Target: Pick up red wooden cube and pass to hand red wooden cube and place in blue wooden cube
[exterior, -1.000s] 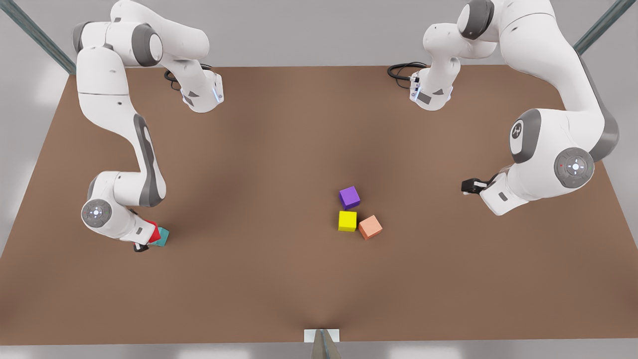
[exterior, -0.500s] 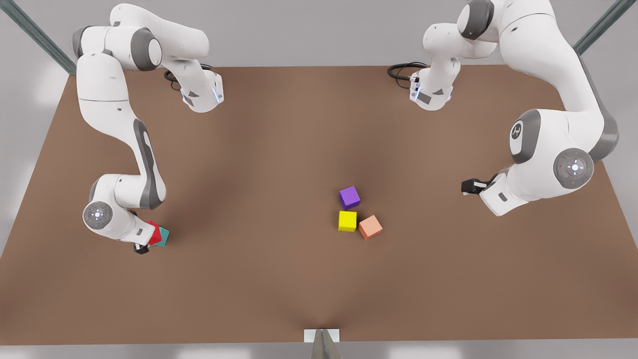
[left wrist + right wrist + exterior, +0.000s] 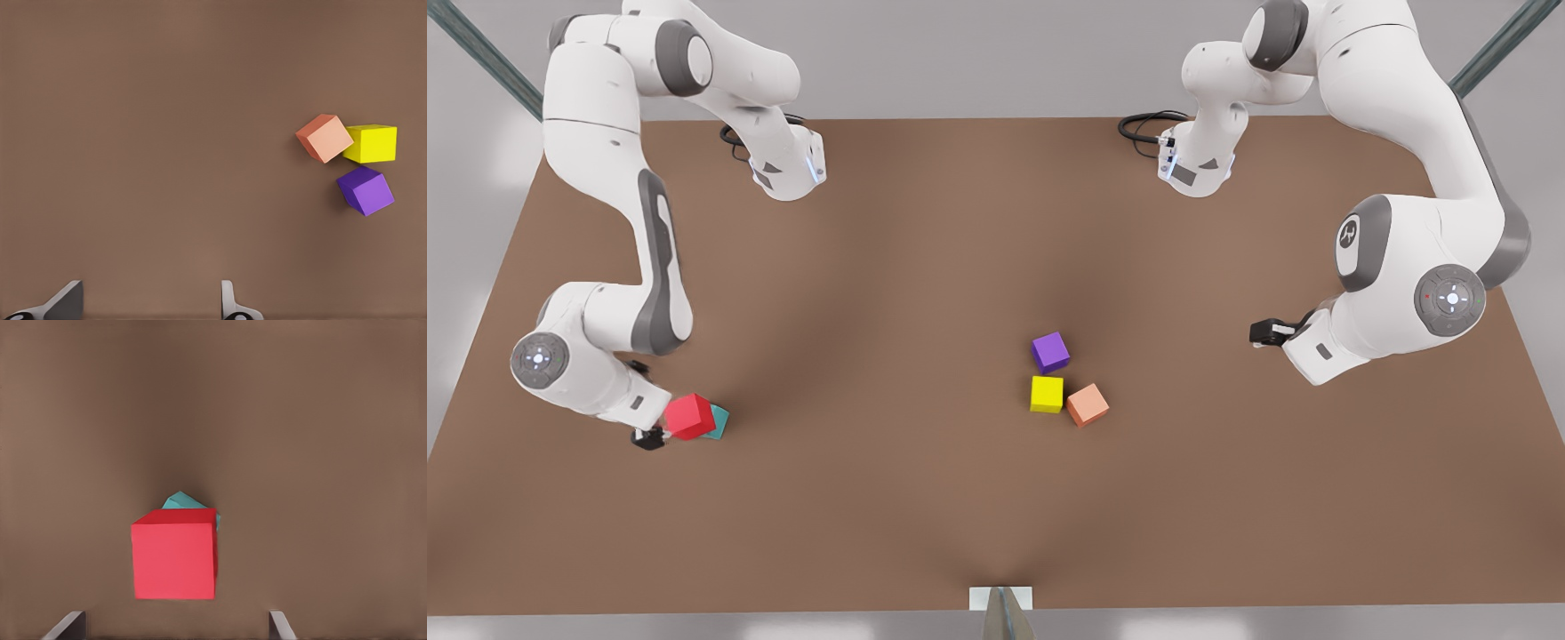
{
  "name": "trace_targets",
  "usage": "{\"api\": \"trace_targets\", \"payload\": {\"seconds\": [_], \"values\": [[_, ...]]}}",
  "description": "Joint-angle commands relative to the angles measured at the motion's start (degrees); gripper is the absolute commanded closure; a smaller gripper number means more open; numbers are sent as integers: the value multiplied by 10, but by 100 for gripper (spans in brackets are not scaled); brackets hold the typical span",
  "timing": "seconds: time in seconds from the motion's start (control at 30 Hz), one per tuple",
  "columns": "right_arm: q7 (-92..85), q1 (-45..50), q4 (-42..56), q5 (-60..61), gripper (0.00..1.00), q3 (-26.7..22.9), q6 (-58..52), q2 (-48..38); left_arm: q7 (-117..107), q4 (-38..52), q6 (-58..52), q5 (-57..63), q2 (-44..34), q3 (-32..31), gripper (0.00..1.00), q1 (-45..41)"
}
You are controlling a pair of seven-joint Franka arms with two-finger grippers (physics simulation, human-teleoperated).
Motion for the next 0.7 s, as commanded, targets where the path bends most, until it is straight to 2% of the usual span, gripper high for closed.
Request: {"api": "trace_targets", "payload": {"seconds": [0.0,0.03,0.1,0.13,0.2,0.27,0.33,0.4,0.67], "values": [[281,0,37,68,0,-1,-202,-2,-3,0,0,0,-1,0,0,0],[502,-1,59,79,0,-2,-265,-2,-2,0,1,0,-1,-1,0,0],[945,5,86,39,0,-4,-283,15,-3,0,4,0,-1,0,0,0],[1045,12,109,11,0,-2,-283,27,-3,0,4,0,-1,0,0,0],[1039,7,125,12,0,-3,-340,-30,-3,0,4,0,-1,0,0,0],[1041,16,224,8,0,0,-448,-53,-3,0,4,0,-1,0,0,0],[1004,16,230,9,0,1,-452,-101,-3,0,4,0,-1,-1,0,0],[1005,16,196,10,0,1,-424,-115,-3,0,4,0,-1,-1,0,0],[1038,19,180,8,0,1,-405,-111,-2,0,4,0,-1,0,0,0]]}}
